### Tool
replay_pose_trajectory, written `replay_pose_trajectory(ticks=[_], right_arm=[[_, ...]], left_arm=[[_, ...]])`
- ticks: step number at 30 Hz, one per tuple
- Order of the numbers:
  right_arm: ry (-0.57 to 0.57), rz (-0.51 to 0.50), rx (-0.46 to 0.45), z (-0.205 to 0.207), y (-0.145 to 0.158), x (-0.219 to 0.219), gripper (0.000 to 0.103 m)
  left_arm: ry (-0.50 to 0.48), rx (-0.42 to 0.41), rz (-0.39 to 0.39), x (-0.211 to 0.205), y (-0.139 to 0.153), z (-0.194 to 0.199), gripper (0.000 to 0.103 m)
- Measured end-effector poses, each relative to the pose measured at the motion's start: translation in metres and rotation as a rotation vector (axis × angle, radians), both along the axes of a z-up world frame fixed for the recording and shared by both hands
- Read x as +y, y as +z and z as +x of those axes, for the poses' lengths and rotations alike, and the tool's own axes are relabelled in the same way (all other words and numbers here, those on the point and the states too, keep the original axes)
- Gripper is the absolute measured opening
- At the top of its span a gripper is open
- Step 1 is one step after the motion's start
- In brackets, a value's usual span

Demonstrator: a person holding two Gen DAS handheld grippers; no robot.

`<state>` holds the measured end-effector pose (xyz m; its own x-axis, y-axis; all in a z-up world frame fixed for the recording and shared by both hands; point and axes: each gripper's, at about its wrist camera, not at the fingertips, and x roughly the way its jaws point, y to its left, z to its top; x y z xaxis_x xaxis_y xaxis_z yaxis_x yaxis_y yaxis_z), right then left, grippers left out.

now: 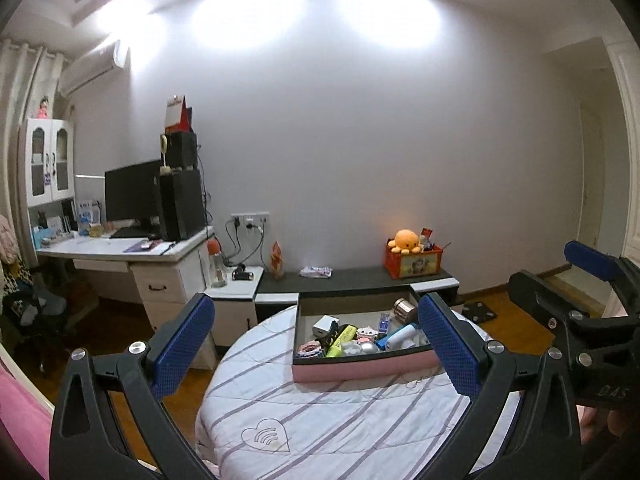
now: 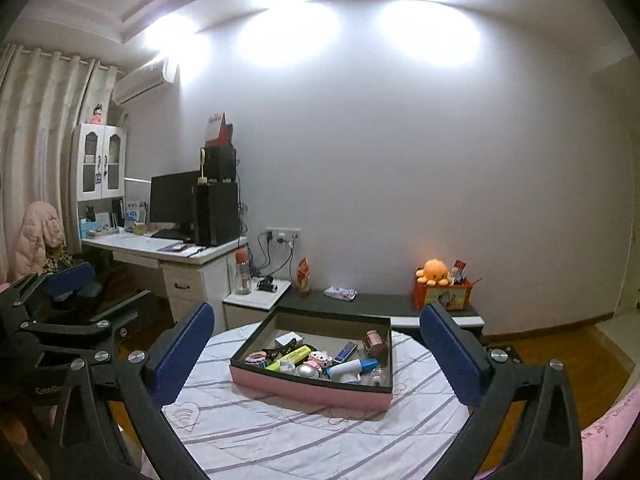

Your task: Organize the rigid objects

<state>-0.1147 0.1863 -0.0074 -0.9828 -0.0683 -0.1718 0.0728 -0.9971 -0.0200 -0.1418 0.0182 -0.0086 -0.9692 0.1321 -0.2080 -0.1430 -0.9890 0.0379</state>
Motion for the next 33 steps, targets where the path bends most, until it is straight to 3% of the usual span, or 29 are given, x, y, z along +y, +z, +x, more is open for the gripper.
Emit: replay_pose_trajectory(ticks=[9,15,21,28,33], right_arm=[[-0.049,0.008,0.108,0.058,0.015,-0.014,0.103],[-0.071,0.021,0.133,0.091,0.023,-0.027,0.103],[-0.116,0.048,0.205,0.127,0.031,-0.038,0.103],[-0.103,0.059,0.211,0.141,0.033,-0.044,0.103],[-0.085,0.065,0.200,0.141,0.028,-0.047,0.103]], left_arm=[[0.010,0.070,-0.024,-0.007,0.005,0.052,0.103],[0.025,0.131,-0.059,-0.012,0.014,0.090,0.103],[0.031,0.165,0.008,-0.027,0.024,0.122,0.103],[0.043,0.204,0.062,-0.036,0.028,0.138,0.103],[0.047,0.207,0.024,-0.029,0.023,0.141,0.103]])
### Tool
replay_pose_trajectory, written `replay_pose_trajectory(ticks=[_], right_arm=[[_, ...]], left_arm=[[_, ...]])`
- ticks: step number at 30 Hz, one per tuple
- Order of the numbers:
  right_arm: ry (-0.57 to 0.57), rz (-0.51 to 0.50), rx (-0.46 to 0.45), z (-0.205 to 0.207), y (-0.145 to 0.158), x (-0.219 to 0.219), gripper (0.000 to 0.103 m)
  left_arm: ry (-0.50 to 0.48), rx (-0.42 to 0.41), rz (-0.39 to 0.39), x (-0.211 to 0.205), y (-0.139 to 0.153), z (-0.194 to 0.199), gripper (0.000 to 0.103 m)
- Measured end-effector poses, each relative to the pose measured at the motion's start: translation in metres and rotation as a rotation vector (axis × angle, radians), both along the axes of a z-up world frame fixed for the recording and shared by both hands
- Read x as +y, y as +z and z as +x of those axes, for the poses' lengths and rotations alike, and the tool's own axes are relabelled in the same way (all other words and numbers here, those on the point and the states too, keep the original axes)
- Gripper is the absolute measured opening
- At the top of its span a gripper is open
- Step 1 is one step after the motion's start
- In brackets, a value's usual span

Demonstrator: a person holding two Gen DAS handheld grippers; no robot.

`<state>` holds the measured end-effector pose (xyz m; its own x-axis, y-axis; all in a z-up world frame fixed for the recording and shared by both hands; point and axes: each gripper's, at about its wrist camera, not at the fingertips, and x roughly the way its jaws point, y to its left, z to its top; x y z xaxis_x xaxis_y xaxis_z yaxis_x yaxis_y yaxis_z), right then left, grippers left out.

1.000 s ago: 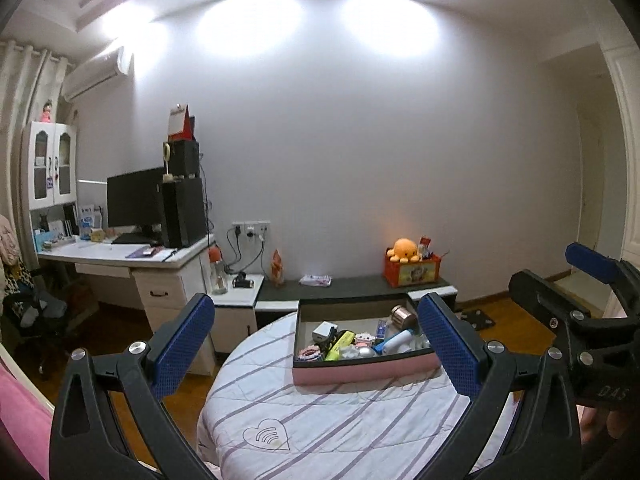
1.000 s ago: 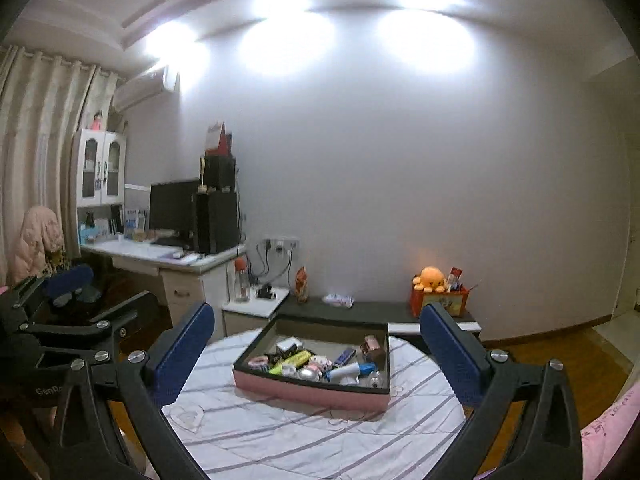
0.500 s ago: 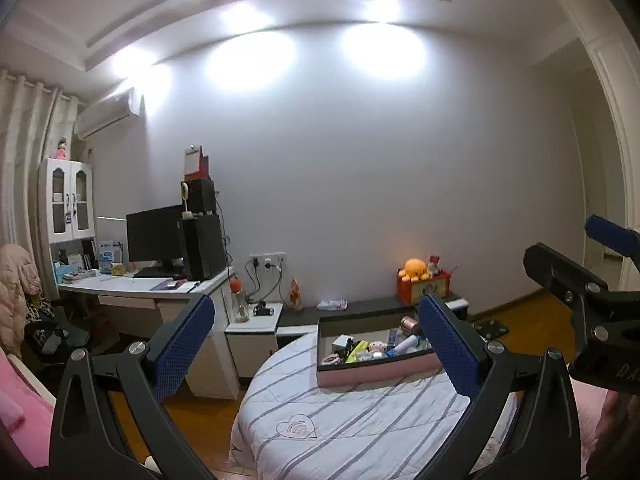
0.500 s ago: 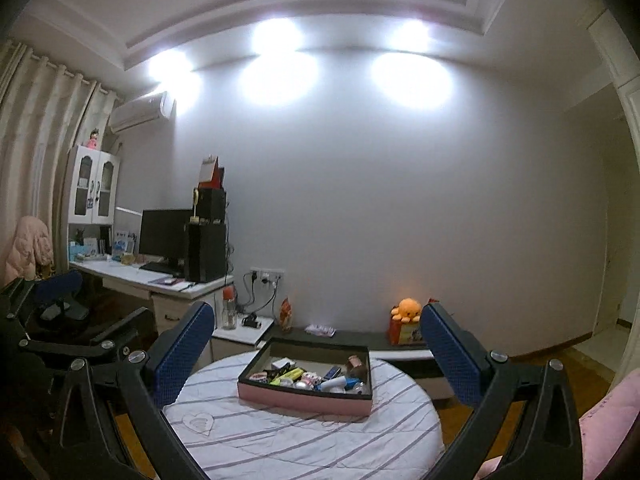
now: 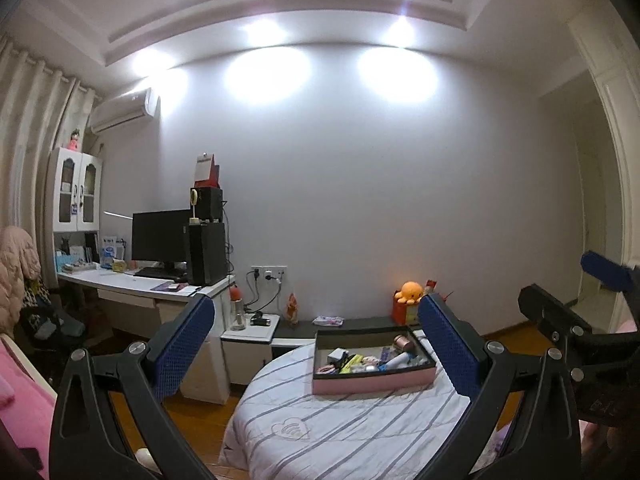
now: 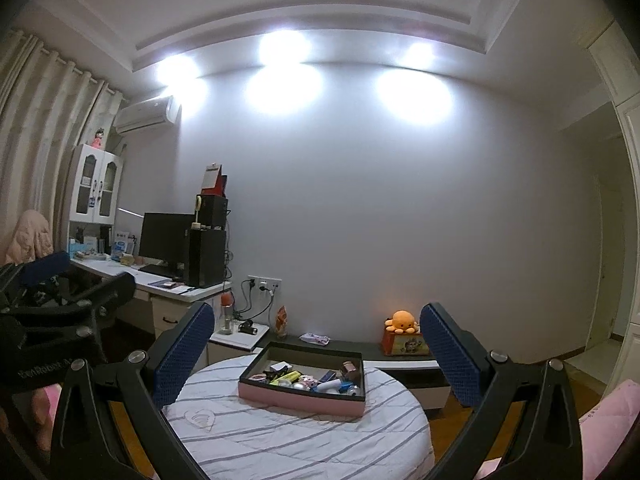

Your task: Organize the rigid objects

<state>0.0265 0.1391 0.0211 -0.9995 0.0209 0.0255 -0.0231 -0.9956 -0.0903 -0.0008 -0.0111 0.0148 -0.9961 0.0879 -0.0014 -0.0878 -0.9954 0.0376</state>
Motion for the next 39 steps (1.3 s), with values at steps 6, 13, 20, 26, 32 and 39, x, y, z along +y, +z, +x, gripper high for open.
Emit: replay_pose_trajectory(ticks=[6,13,20,26,32,39], right_arm=[[0.020,-0.010,-0.014,-0.001,-0.006,0.000,0.103],[0.023,-0.016,-0.021,-0.002,-0.009,0.001,0.103],[0.028,-0.010,-0.025,-0.002,-0.011,-0.001,0.103],[0.037,-0.008,-0.032,-0.003,-0.011,-0.003,0.103],[0.033,-0.006,-0.034,-0.003,-0.010,-0.003,0.103],[0.031,-0.008,-0.042,-0.004,-0.010,-0.004,0.103]], left_arm=[[0.017,-0.017,-0.025,0.004,-0.006,-0.005,0.103],[0.016,-0.027,-0.024,0.004,-0.009,-0.005,0.103],[0.018,-0.037,-0.018,0.002,-0.011,-0.007,0.103],[0.021,-0.037,-0.017,0.000,-0.012,-0.005,0.103],[0.006,-0.043,-0.018,0.000,-0.013,-0.005,0.103],[0.000,-0.055,-0.018,0.001,-0.012,-0.008,0.103]])
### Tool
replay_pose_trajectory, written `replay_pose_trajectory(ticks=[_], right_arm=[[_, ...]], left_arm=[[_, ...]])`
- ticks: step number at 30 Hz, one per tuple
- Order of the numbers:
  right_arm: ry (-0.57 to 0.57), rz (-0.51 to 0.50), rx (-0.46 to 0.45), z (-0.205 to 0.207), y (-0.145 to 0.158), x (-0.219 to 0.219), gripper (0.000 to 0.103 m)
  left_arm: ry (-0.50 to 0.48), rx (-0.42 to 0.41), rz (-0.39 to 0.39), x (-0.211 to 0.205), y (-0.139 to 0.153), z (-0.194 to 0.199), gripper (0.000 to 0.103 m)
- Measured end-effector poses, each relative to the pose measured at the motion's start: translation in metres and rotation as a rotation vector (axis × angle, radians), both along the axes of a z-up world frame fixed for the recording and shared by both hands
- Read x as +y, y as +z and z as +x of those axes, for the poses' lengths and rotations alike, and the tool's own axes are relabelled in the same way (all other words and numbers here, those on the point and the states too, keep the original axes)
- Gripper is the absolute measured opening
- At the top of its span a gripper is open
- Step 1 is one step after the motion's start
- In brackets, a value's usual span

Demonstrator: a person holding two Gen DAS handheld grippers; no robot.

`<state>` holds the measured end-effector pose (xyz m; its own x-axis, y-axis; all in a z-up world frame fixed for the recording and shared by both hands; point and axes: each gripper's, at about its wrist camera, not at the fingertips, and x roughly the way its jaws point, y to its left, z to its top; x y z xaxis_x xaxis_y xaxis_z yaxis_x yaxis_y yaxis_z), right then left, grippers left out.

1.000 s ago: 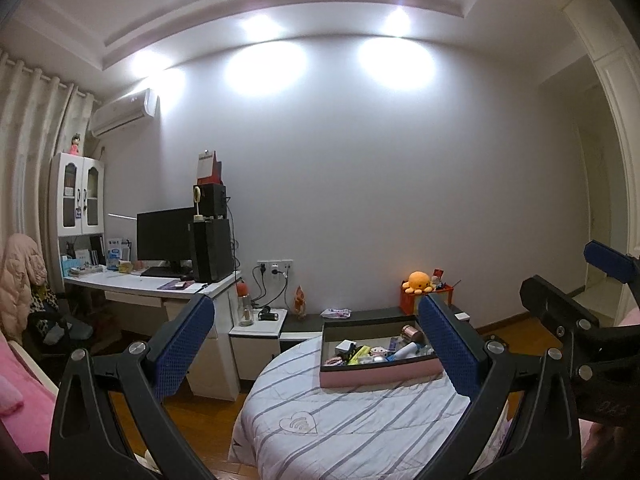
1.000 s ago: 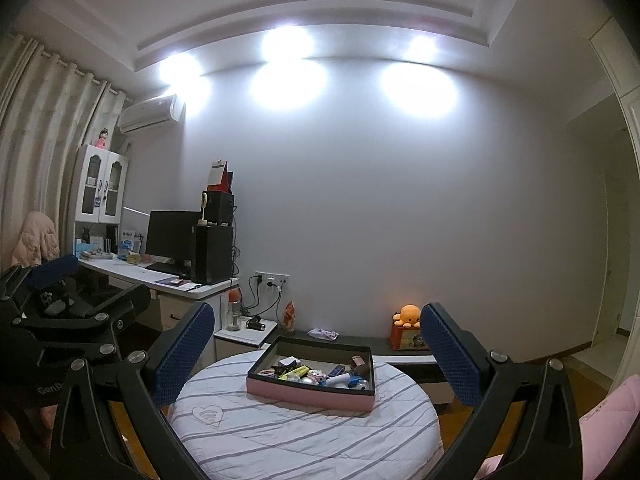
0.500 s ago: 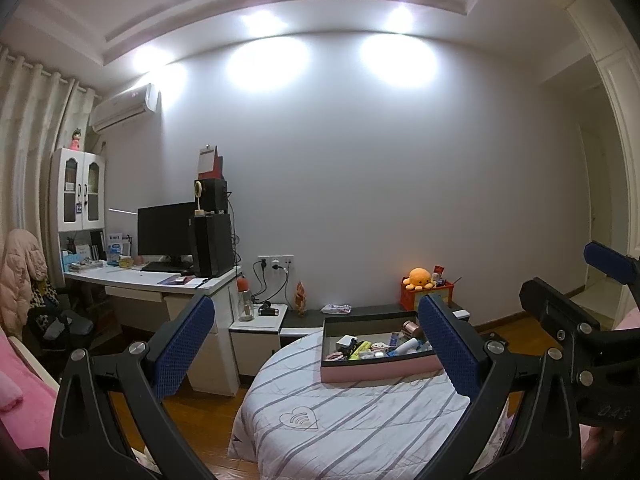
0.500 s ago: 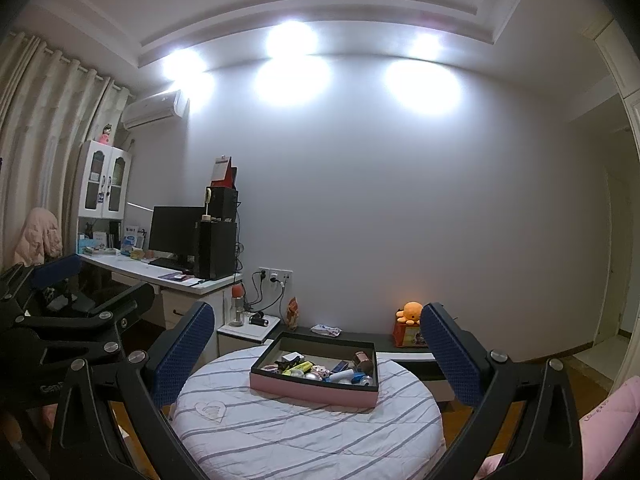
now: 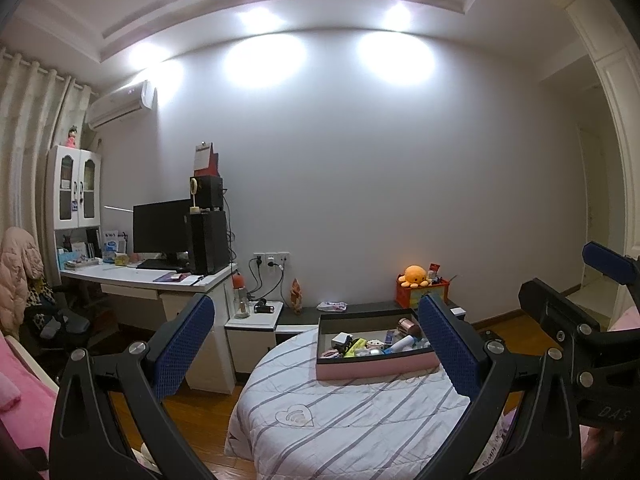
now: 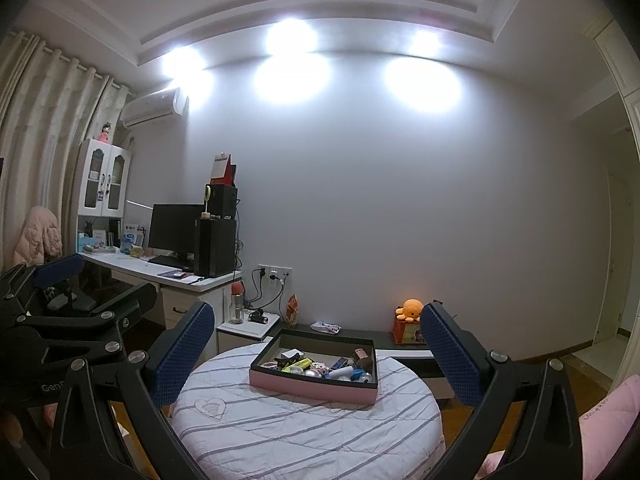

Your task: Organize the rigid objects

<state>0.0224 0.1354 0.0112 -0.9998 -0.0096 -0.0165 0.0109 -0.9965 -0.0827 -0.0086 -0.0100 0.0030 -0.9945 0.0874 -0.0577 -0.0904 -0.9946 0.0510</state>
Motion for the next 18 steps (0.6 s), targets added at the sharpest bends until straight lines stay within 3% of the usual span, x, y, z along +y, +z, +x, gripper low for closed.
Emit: replay_pose_trajectory(ticks=[18], right_arm=[[-0.001,0.006,-0.005,-0.0002,-0.0015,0.0009,0.103]], left_arm=[[-0.006,-0.006,0.003,0.0007,-0.0005,-0.0044,0.103]])
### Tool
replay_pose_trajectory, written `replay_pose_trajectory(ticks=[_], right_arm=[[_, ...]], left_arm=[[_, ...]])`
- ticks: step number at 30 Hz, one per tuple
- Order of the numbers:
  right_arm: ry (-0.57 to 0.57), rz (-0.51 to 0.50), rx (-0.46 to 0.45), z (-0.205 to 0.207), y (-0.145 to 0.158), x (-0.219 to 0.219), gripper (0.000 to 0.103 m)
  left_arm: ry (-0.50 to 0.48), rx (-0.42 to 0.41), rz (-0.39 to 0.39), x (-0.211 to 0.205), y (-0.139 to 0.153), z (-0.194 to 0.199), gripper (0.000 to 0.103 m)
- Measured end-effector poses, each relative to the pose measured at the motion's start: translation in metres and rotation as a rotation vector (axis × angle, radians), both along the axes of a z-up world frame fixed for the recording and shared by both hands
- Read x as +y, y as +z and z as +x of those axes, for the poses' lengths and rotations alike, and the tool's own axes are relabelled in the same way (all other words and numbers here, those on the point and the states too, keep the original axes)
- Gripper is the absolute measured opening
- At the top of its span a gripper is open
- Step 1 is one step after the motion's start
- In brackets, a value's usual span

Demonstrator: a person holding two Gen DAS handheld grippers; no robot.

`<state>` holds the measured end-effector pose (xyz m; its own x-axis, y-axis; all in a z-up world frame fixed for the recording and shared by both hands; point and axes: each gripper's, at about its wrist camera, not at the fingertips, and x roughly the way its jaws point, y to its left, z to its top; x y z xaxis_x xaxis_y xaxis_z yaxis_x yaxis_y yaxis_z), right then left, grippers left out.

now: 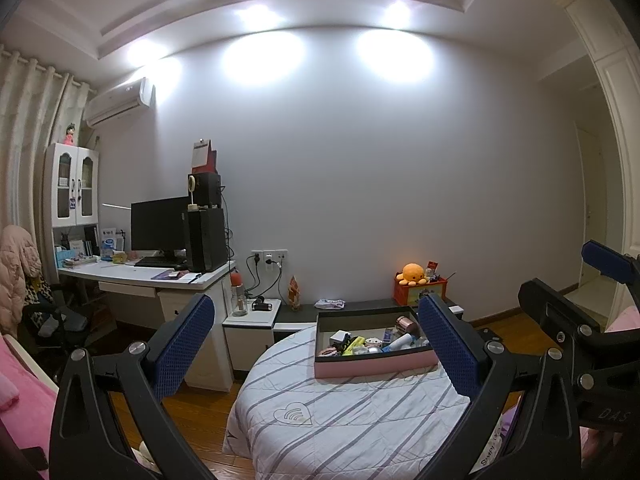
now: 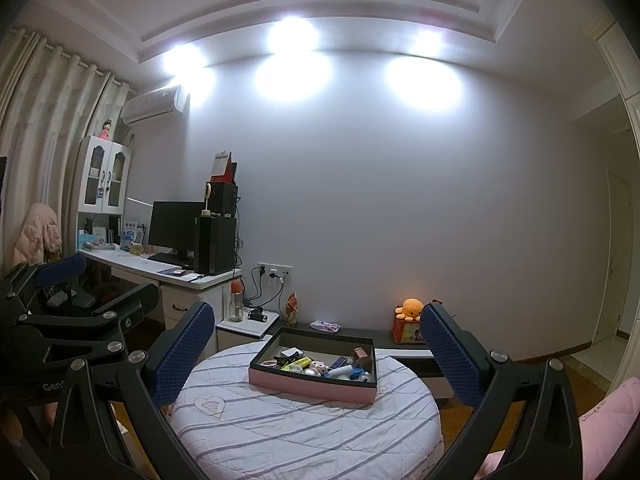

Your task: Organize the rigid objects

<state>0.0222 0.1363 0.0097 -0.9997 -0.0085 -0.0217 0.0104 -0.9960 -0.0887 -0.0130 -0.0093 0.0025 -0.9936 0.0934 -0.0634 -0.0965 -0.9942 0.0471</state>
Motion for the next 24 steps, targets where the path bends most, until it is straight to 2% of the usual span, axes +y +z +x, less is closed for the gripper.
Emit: replay_pose_trajectory(ticks=[24], right_arm=[[0.013,0.004,-0.012,-0.0028,0.0028,0.0009,0.103]], left_arm=[[0.004,-0.004,-0.002,-0.0033,-0.0029,-0.0004,0.103]])
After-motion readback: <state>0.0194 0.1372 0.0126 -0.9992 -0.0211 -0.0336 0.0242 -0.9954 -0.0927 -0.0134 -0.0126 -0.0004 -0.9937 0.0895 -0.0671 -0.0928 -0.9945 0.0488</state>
